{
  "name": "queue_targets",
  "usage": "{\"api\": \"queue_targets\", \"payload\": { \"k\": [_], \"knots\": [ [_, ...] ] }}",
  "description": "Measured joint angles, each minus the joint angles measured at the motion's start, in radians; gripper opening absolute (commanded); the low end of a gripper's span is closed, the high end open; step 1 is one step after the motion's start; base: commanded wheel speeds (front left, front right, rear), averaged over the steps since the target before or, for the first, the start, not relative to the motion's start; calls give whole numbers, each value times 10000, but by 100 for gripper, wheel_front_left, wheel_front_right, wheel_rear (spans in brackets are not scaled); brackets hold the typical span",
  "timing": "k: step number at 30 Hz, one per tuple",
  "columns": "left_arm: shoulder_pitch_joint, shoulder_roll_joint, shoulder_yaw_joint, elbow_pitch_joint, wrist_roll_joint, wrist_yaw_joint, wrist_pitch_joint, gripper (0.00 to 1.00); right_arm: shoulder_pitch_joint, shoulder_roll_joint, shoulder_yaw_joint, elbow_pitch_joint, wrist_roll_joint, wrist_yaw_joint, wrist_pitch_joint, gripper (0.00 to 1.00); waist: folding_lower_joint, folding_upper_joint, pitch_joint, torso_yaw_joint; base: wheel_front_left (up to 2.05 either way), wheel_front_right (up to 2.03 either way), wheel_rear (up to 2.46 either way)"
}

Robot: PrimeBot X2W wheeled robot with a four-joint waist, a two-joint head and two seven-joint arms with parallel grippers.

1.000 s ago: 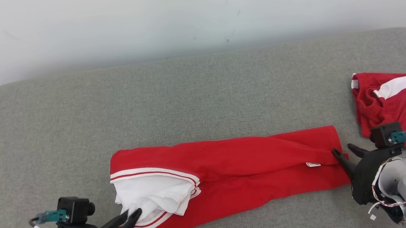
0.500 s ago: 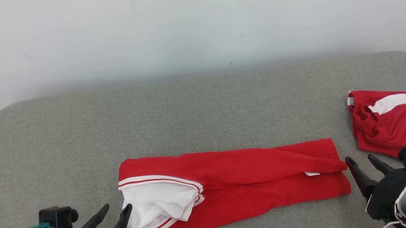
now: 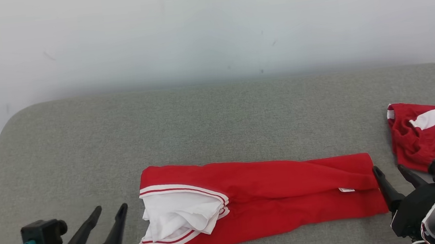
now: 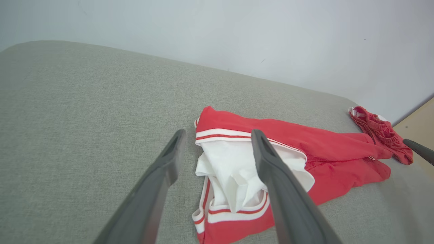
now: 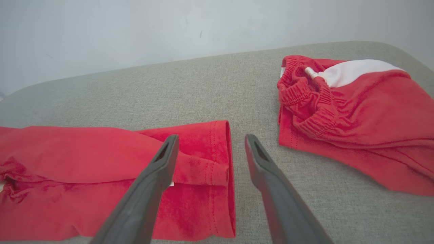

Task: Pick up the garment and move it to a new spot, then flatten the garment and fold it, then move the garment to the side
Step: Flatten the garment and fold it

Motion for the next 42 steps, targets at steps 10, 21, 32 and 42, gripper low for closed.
{"api": "queue_targets", "payload": {
  "k": [10, 21, 32, 42],
  "knots": [
    [1015, -142, 1854, 224, 872, 10, 0, 100, -192, 0, 188, 123, -303, -403, 138, 100, 0, 0, 45, 182, 0, 0, 0],
    [2334, -1216, 4518, 205, 2853, 12, 0, 100, -645, 0, 389, 360, -648, -949, 562, 100, 0, 1, 192, 250, 0, 0, 0],
    [3029, -2165, 6038, -307, 4422, 12, -2, 100, -1247, 98, 537, 1172, -696, -1147, 1453, 100, 0, 2, 383, 430, 0, 0, 0],
    [3498, -2721, 6694, -890, 5382, 12, -2, 100, -1689, 205, 692, 1864, -627, -1239, 2531, 100, 0, 1, 498, 532, 0, 0, 0]
  ]
}}
